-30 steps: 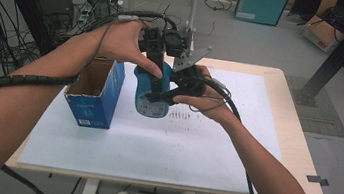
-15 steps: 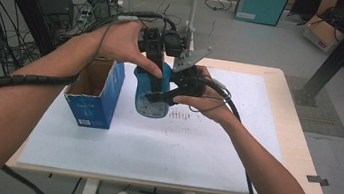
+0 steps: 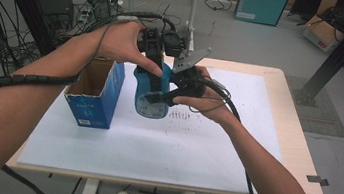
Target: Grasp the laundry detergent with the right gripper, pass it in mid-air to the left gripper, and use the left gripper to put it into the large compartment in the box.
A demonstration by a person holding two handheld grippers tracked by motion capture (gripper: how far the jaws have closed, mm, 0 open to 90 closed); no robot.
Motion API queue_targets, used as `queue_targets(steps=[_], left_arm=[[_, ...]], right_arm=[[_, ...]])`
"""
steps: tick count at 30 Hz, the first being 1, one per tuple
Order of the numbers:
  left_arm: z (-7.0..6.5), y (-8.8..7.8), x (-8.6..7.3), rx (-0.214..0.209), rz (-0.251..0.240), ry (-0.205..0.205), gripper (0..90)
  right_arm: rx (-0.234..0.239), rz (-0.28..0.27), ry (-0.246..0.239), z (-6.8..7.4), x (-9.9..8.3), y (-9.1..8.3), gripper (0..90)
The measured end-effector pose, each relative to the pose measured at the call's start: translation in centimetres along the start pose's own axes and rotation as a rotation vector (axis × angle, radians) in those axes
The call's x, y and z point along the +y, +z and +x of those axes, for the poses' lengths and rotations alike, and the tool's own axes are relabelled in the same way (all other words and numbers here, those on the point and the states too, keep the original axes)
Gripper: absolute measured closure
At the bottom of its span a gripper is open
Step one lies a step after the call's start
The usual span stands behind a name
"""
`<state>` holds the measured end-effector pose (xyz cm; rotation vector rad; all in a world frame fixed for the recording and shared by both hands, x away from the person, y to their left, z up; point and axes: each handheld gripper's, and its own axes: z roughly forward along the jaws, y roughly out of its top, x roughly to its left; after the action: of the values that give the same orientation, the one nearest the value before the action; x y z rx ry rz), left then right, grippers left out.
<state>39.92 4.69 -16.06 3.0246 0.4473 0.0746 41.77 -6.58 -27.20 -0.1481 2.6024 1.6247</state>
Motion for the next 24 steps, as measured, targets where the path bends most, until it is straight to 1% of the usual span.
queue_targets(steps=[4, 6, 7, 9, 14, 15, 16, 20, 23, 24], left_arm=[[0.04, 0.09, -0.1, -0.009, 0.006, 0.0, 33.5], [0.05, 0.21, -0.15, -0.004, 0.002, 0.003, 33.8], [0.03, 0.2, -0.12, -0.01, 0.011, 0.001, 33.9], [0.04, 0.21, -0.11, -0.006, 0.012, 0.005, 34.0], [-0.05, 0.33, -0.09, -0.01, 0.014, -0.003, 34.4], [-0.05, 0.33, -0.08, -0.011, 0.015, -0.002, 34.5], [0.0, 0.34, -0.02, -0.012, 0.023, 0.007, 34.6], [0.0, 0.46, 0.01, -0.015, 0.027, 0.01, 34.7], [-0.05, 0.64, 0.03, -0.007, 0.023, 0.013, 34.8], [-0.05, 0.6, 0.08, -0.013, 0.03, 0.011, 34.8]], right_arm=[[0.002, 0.005, -0.009, 0.07, -0.04, 0.17, 43.9], [0.003, 0.005, -0.012, 0.09, -0.1, 0.26, 43.8], [0.004, 0.005, -0.013, 0.09, -0.14, 0.3, 43.8], [0.005, 0.004, -0.013, 0.1, -0.17, 0.33, 43.8], [0.009, 0.002, -0.015, 0.12, -0.23, 0.41, 43.8], [0.01, 0.0, -0.016, 0.11, -0.26, 0.44, 43.7], [0.01, 0.0, -0.016, 0.13, -0.29, 0.44, 43.7], [0.01, 0.0, -0.017, 0.13, -0.38, 0.54, 43.7], [0.01, -0.002, -0.018, 0.14, -0.5, 0.57, 43.6], [0.011, -0.001, -0.016, 0.16, -0.54, 0.58, 43.6]])
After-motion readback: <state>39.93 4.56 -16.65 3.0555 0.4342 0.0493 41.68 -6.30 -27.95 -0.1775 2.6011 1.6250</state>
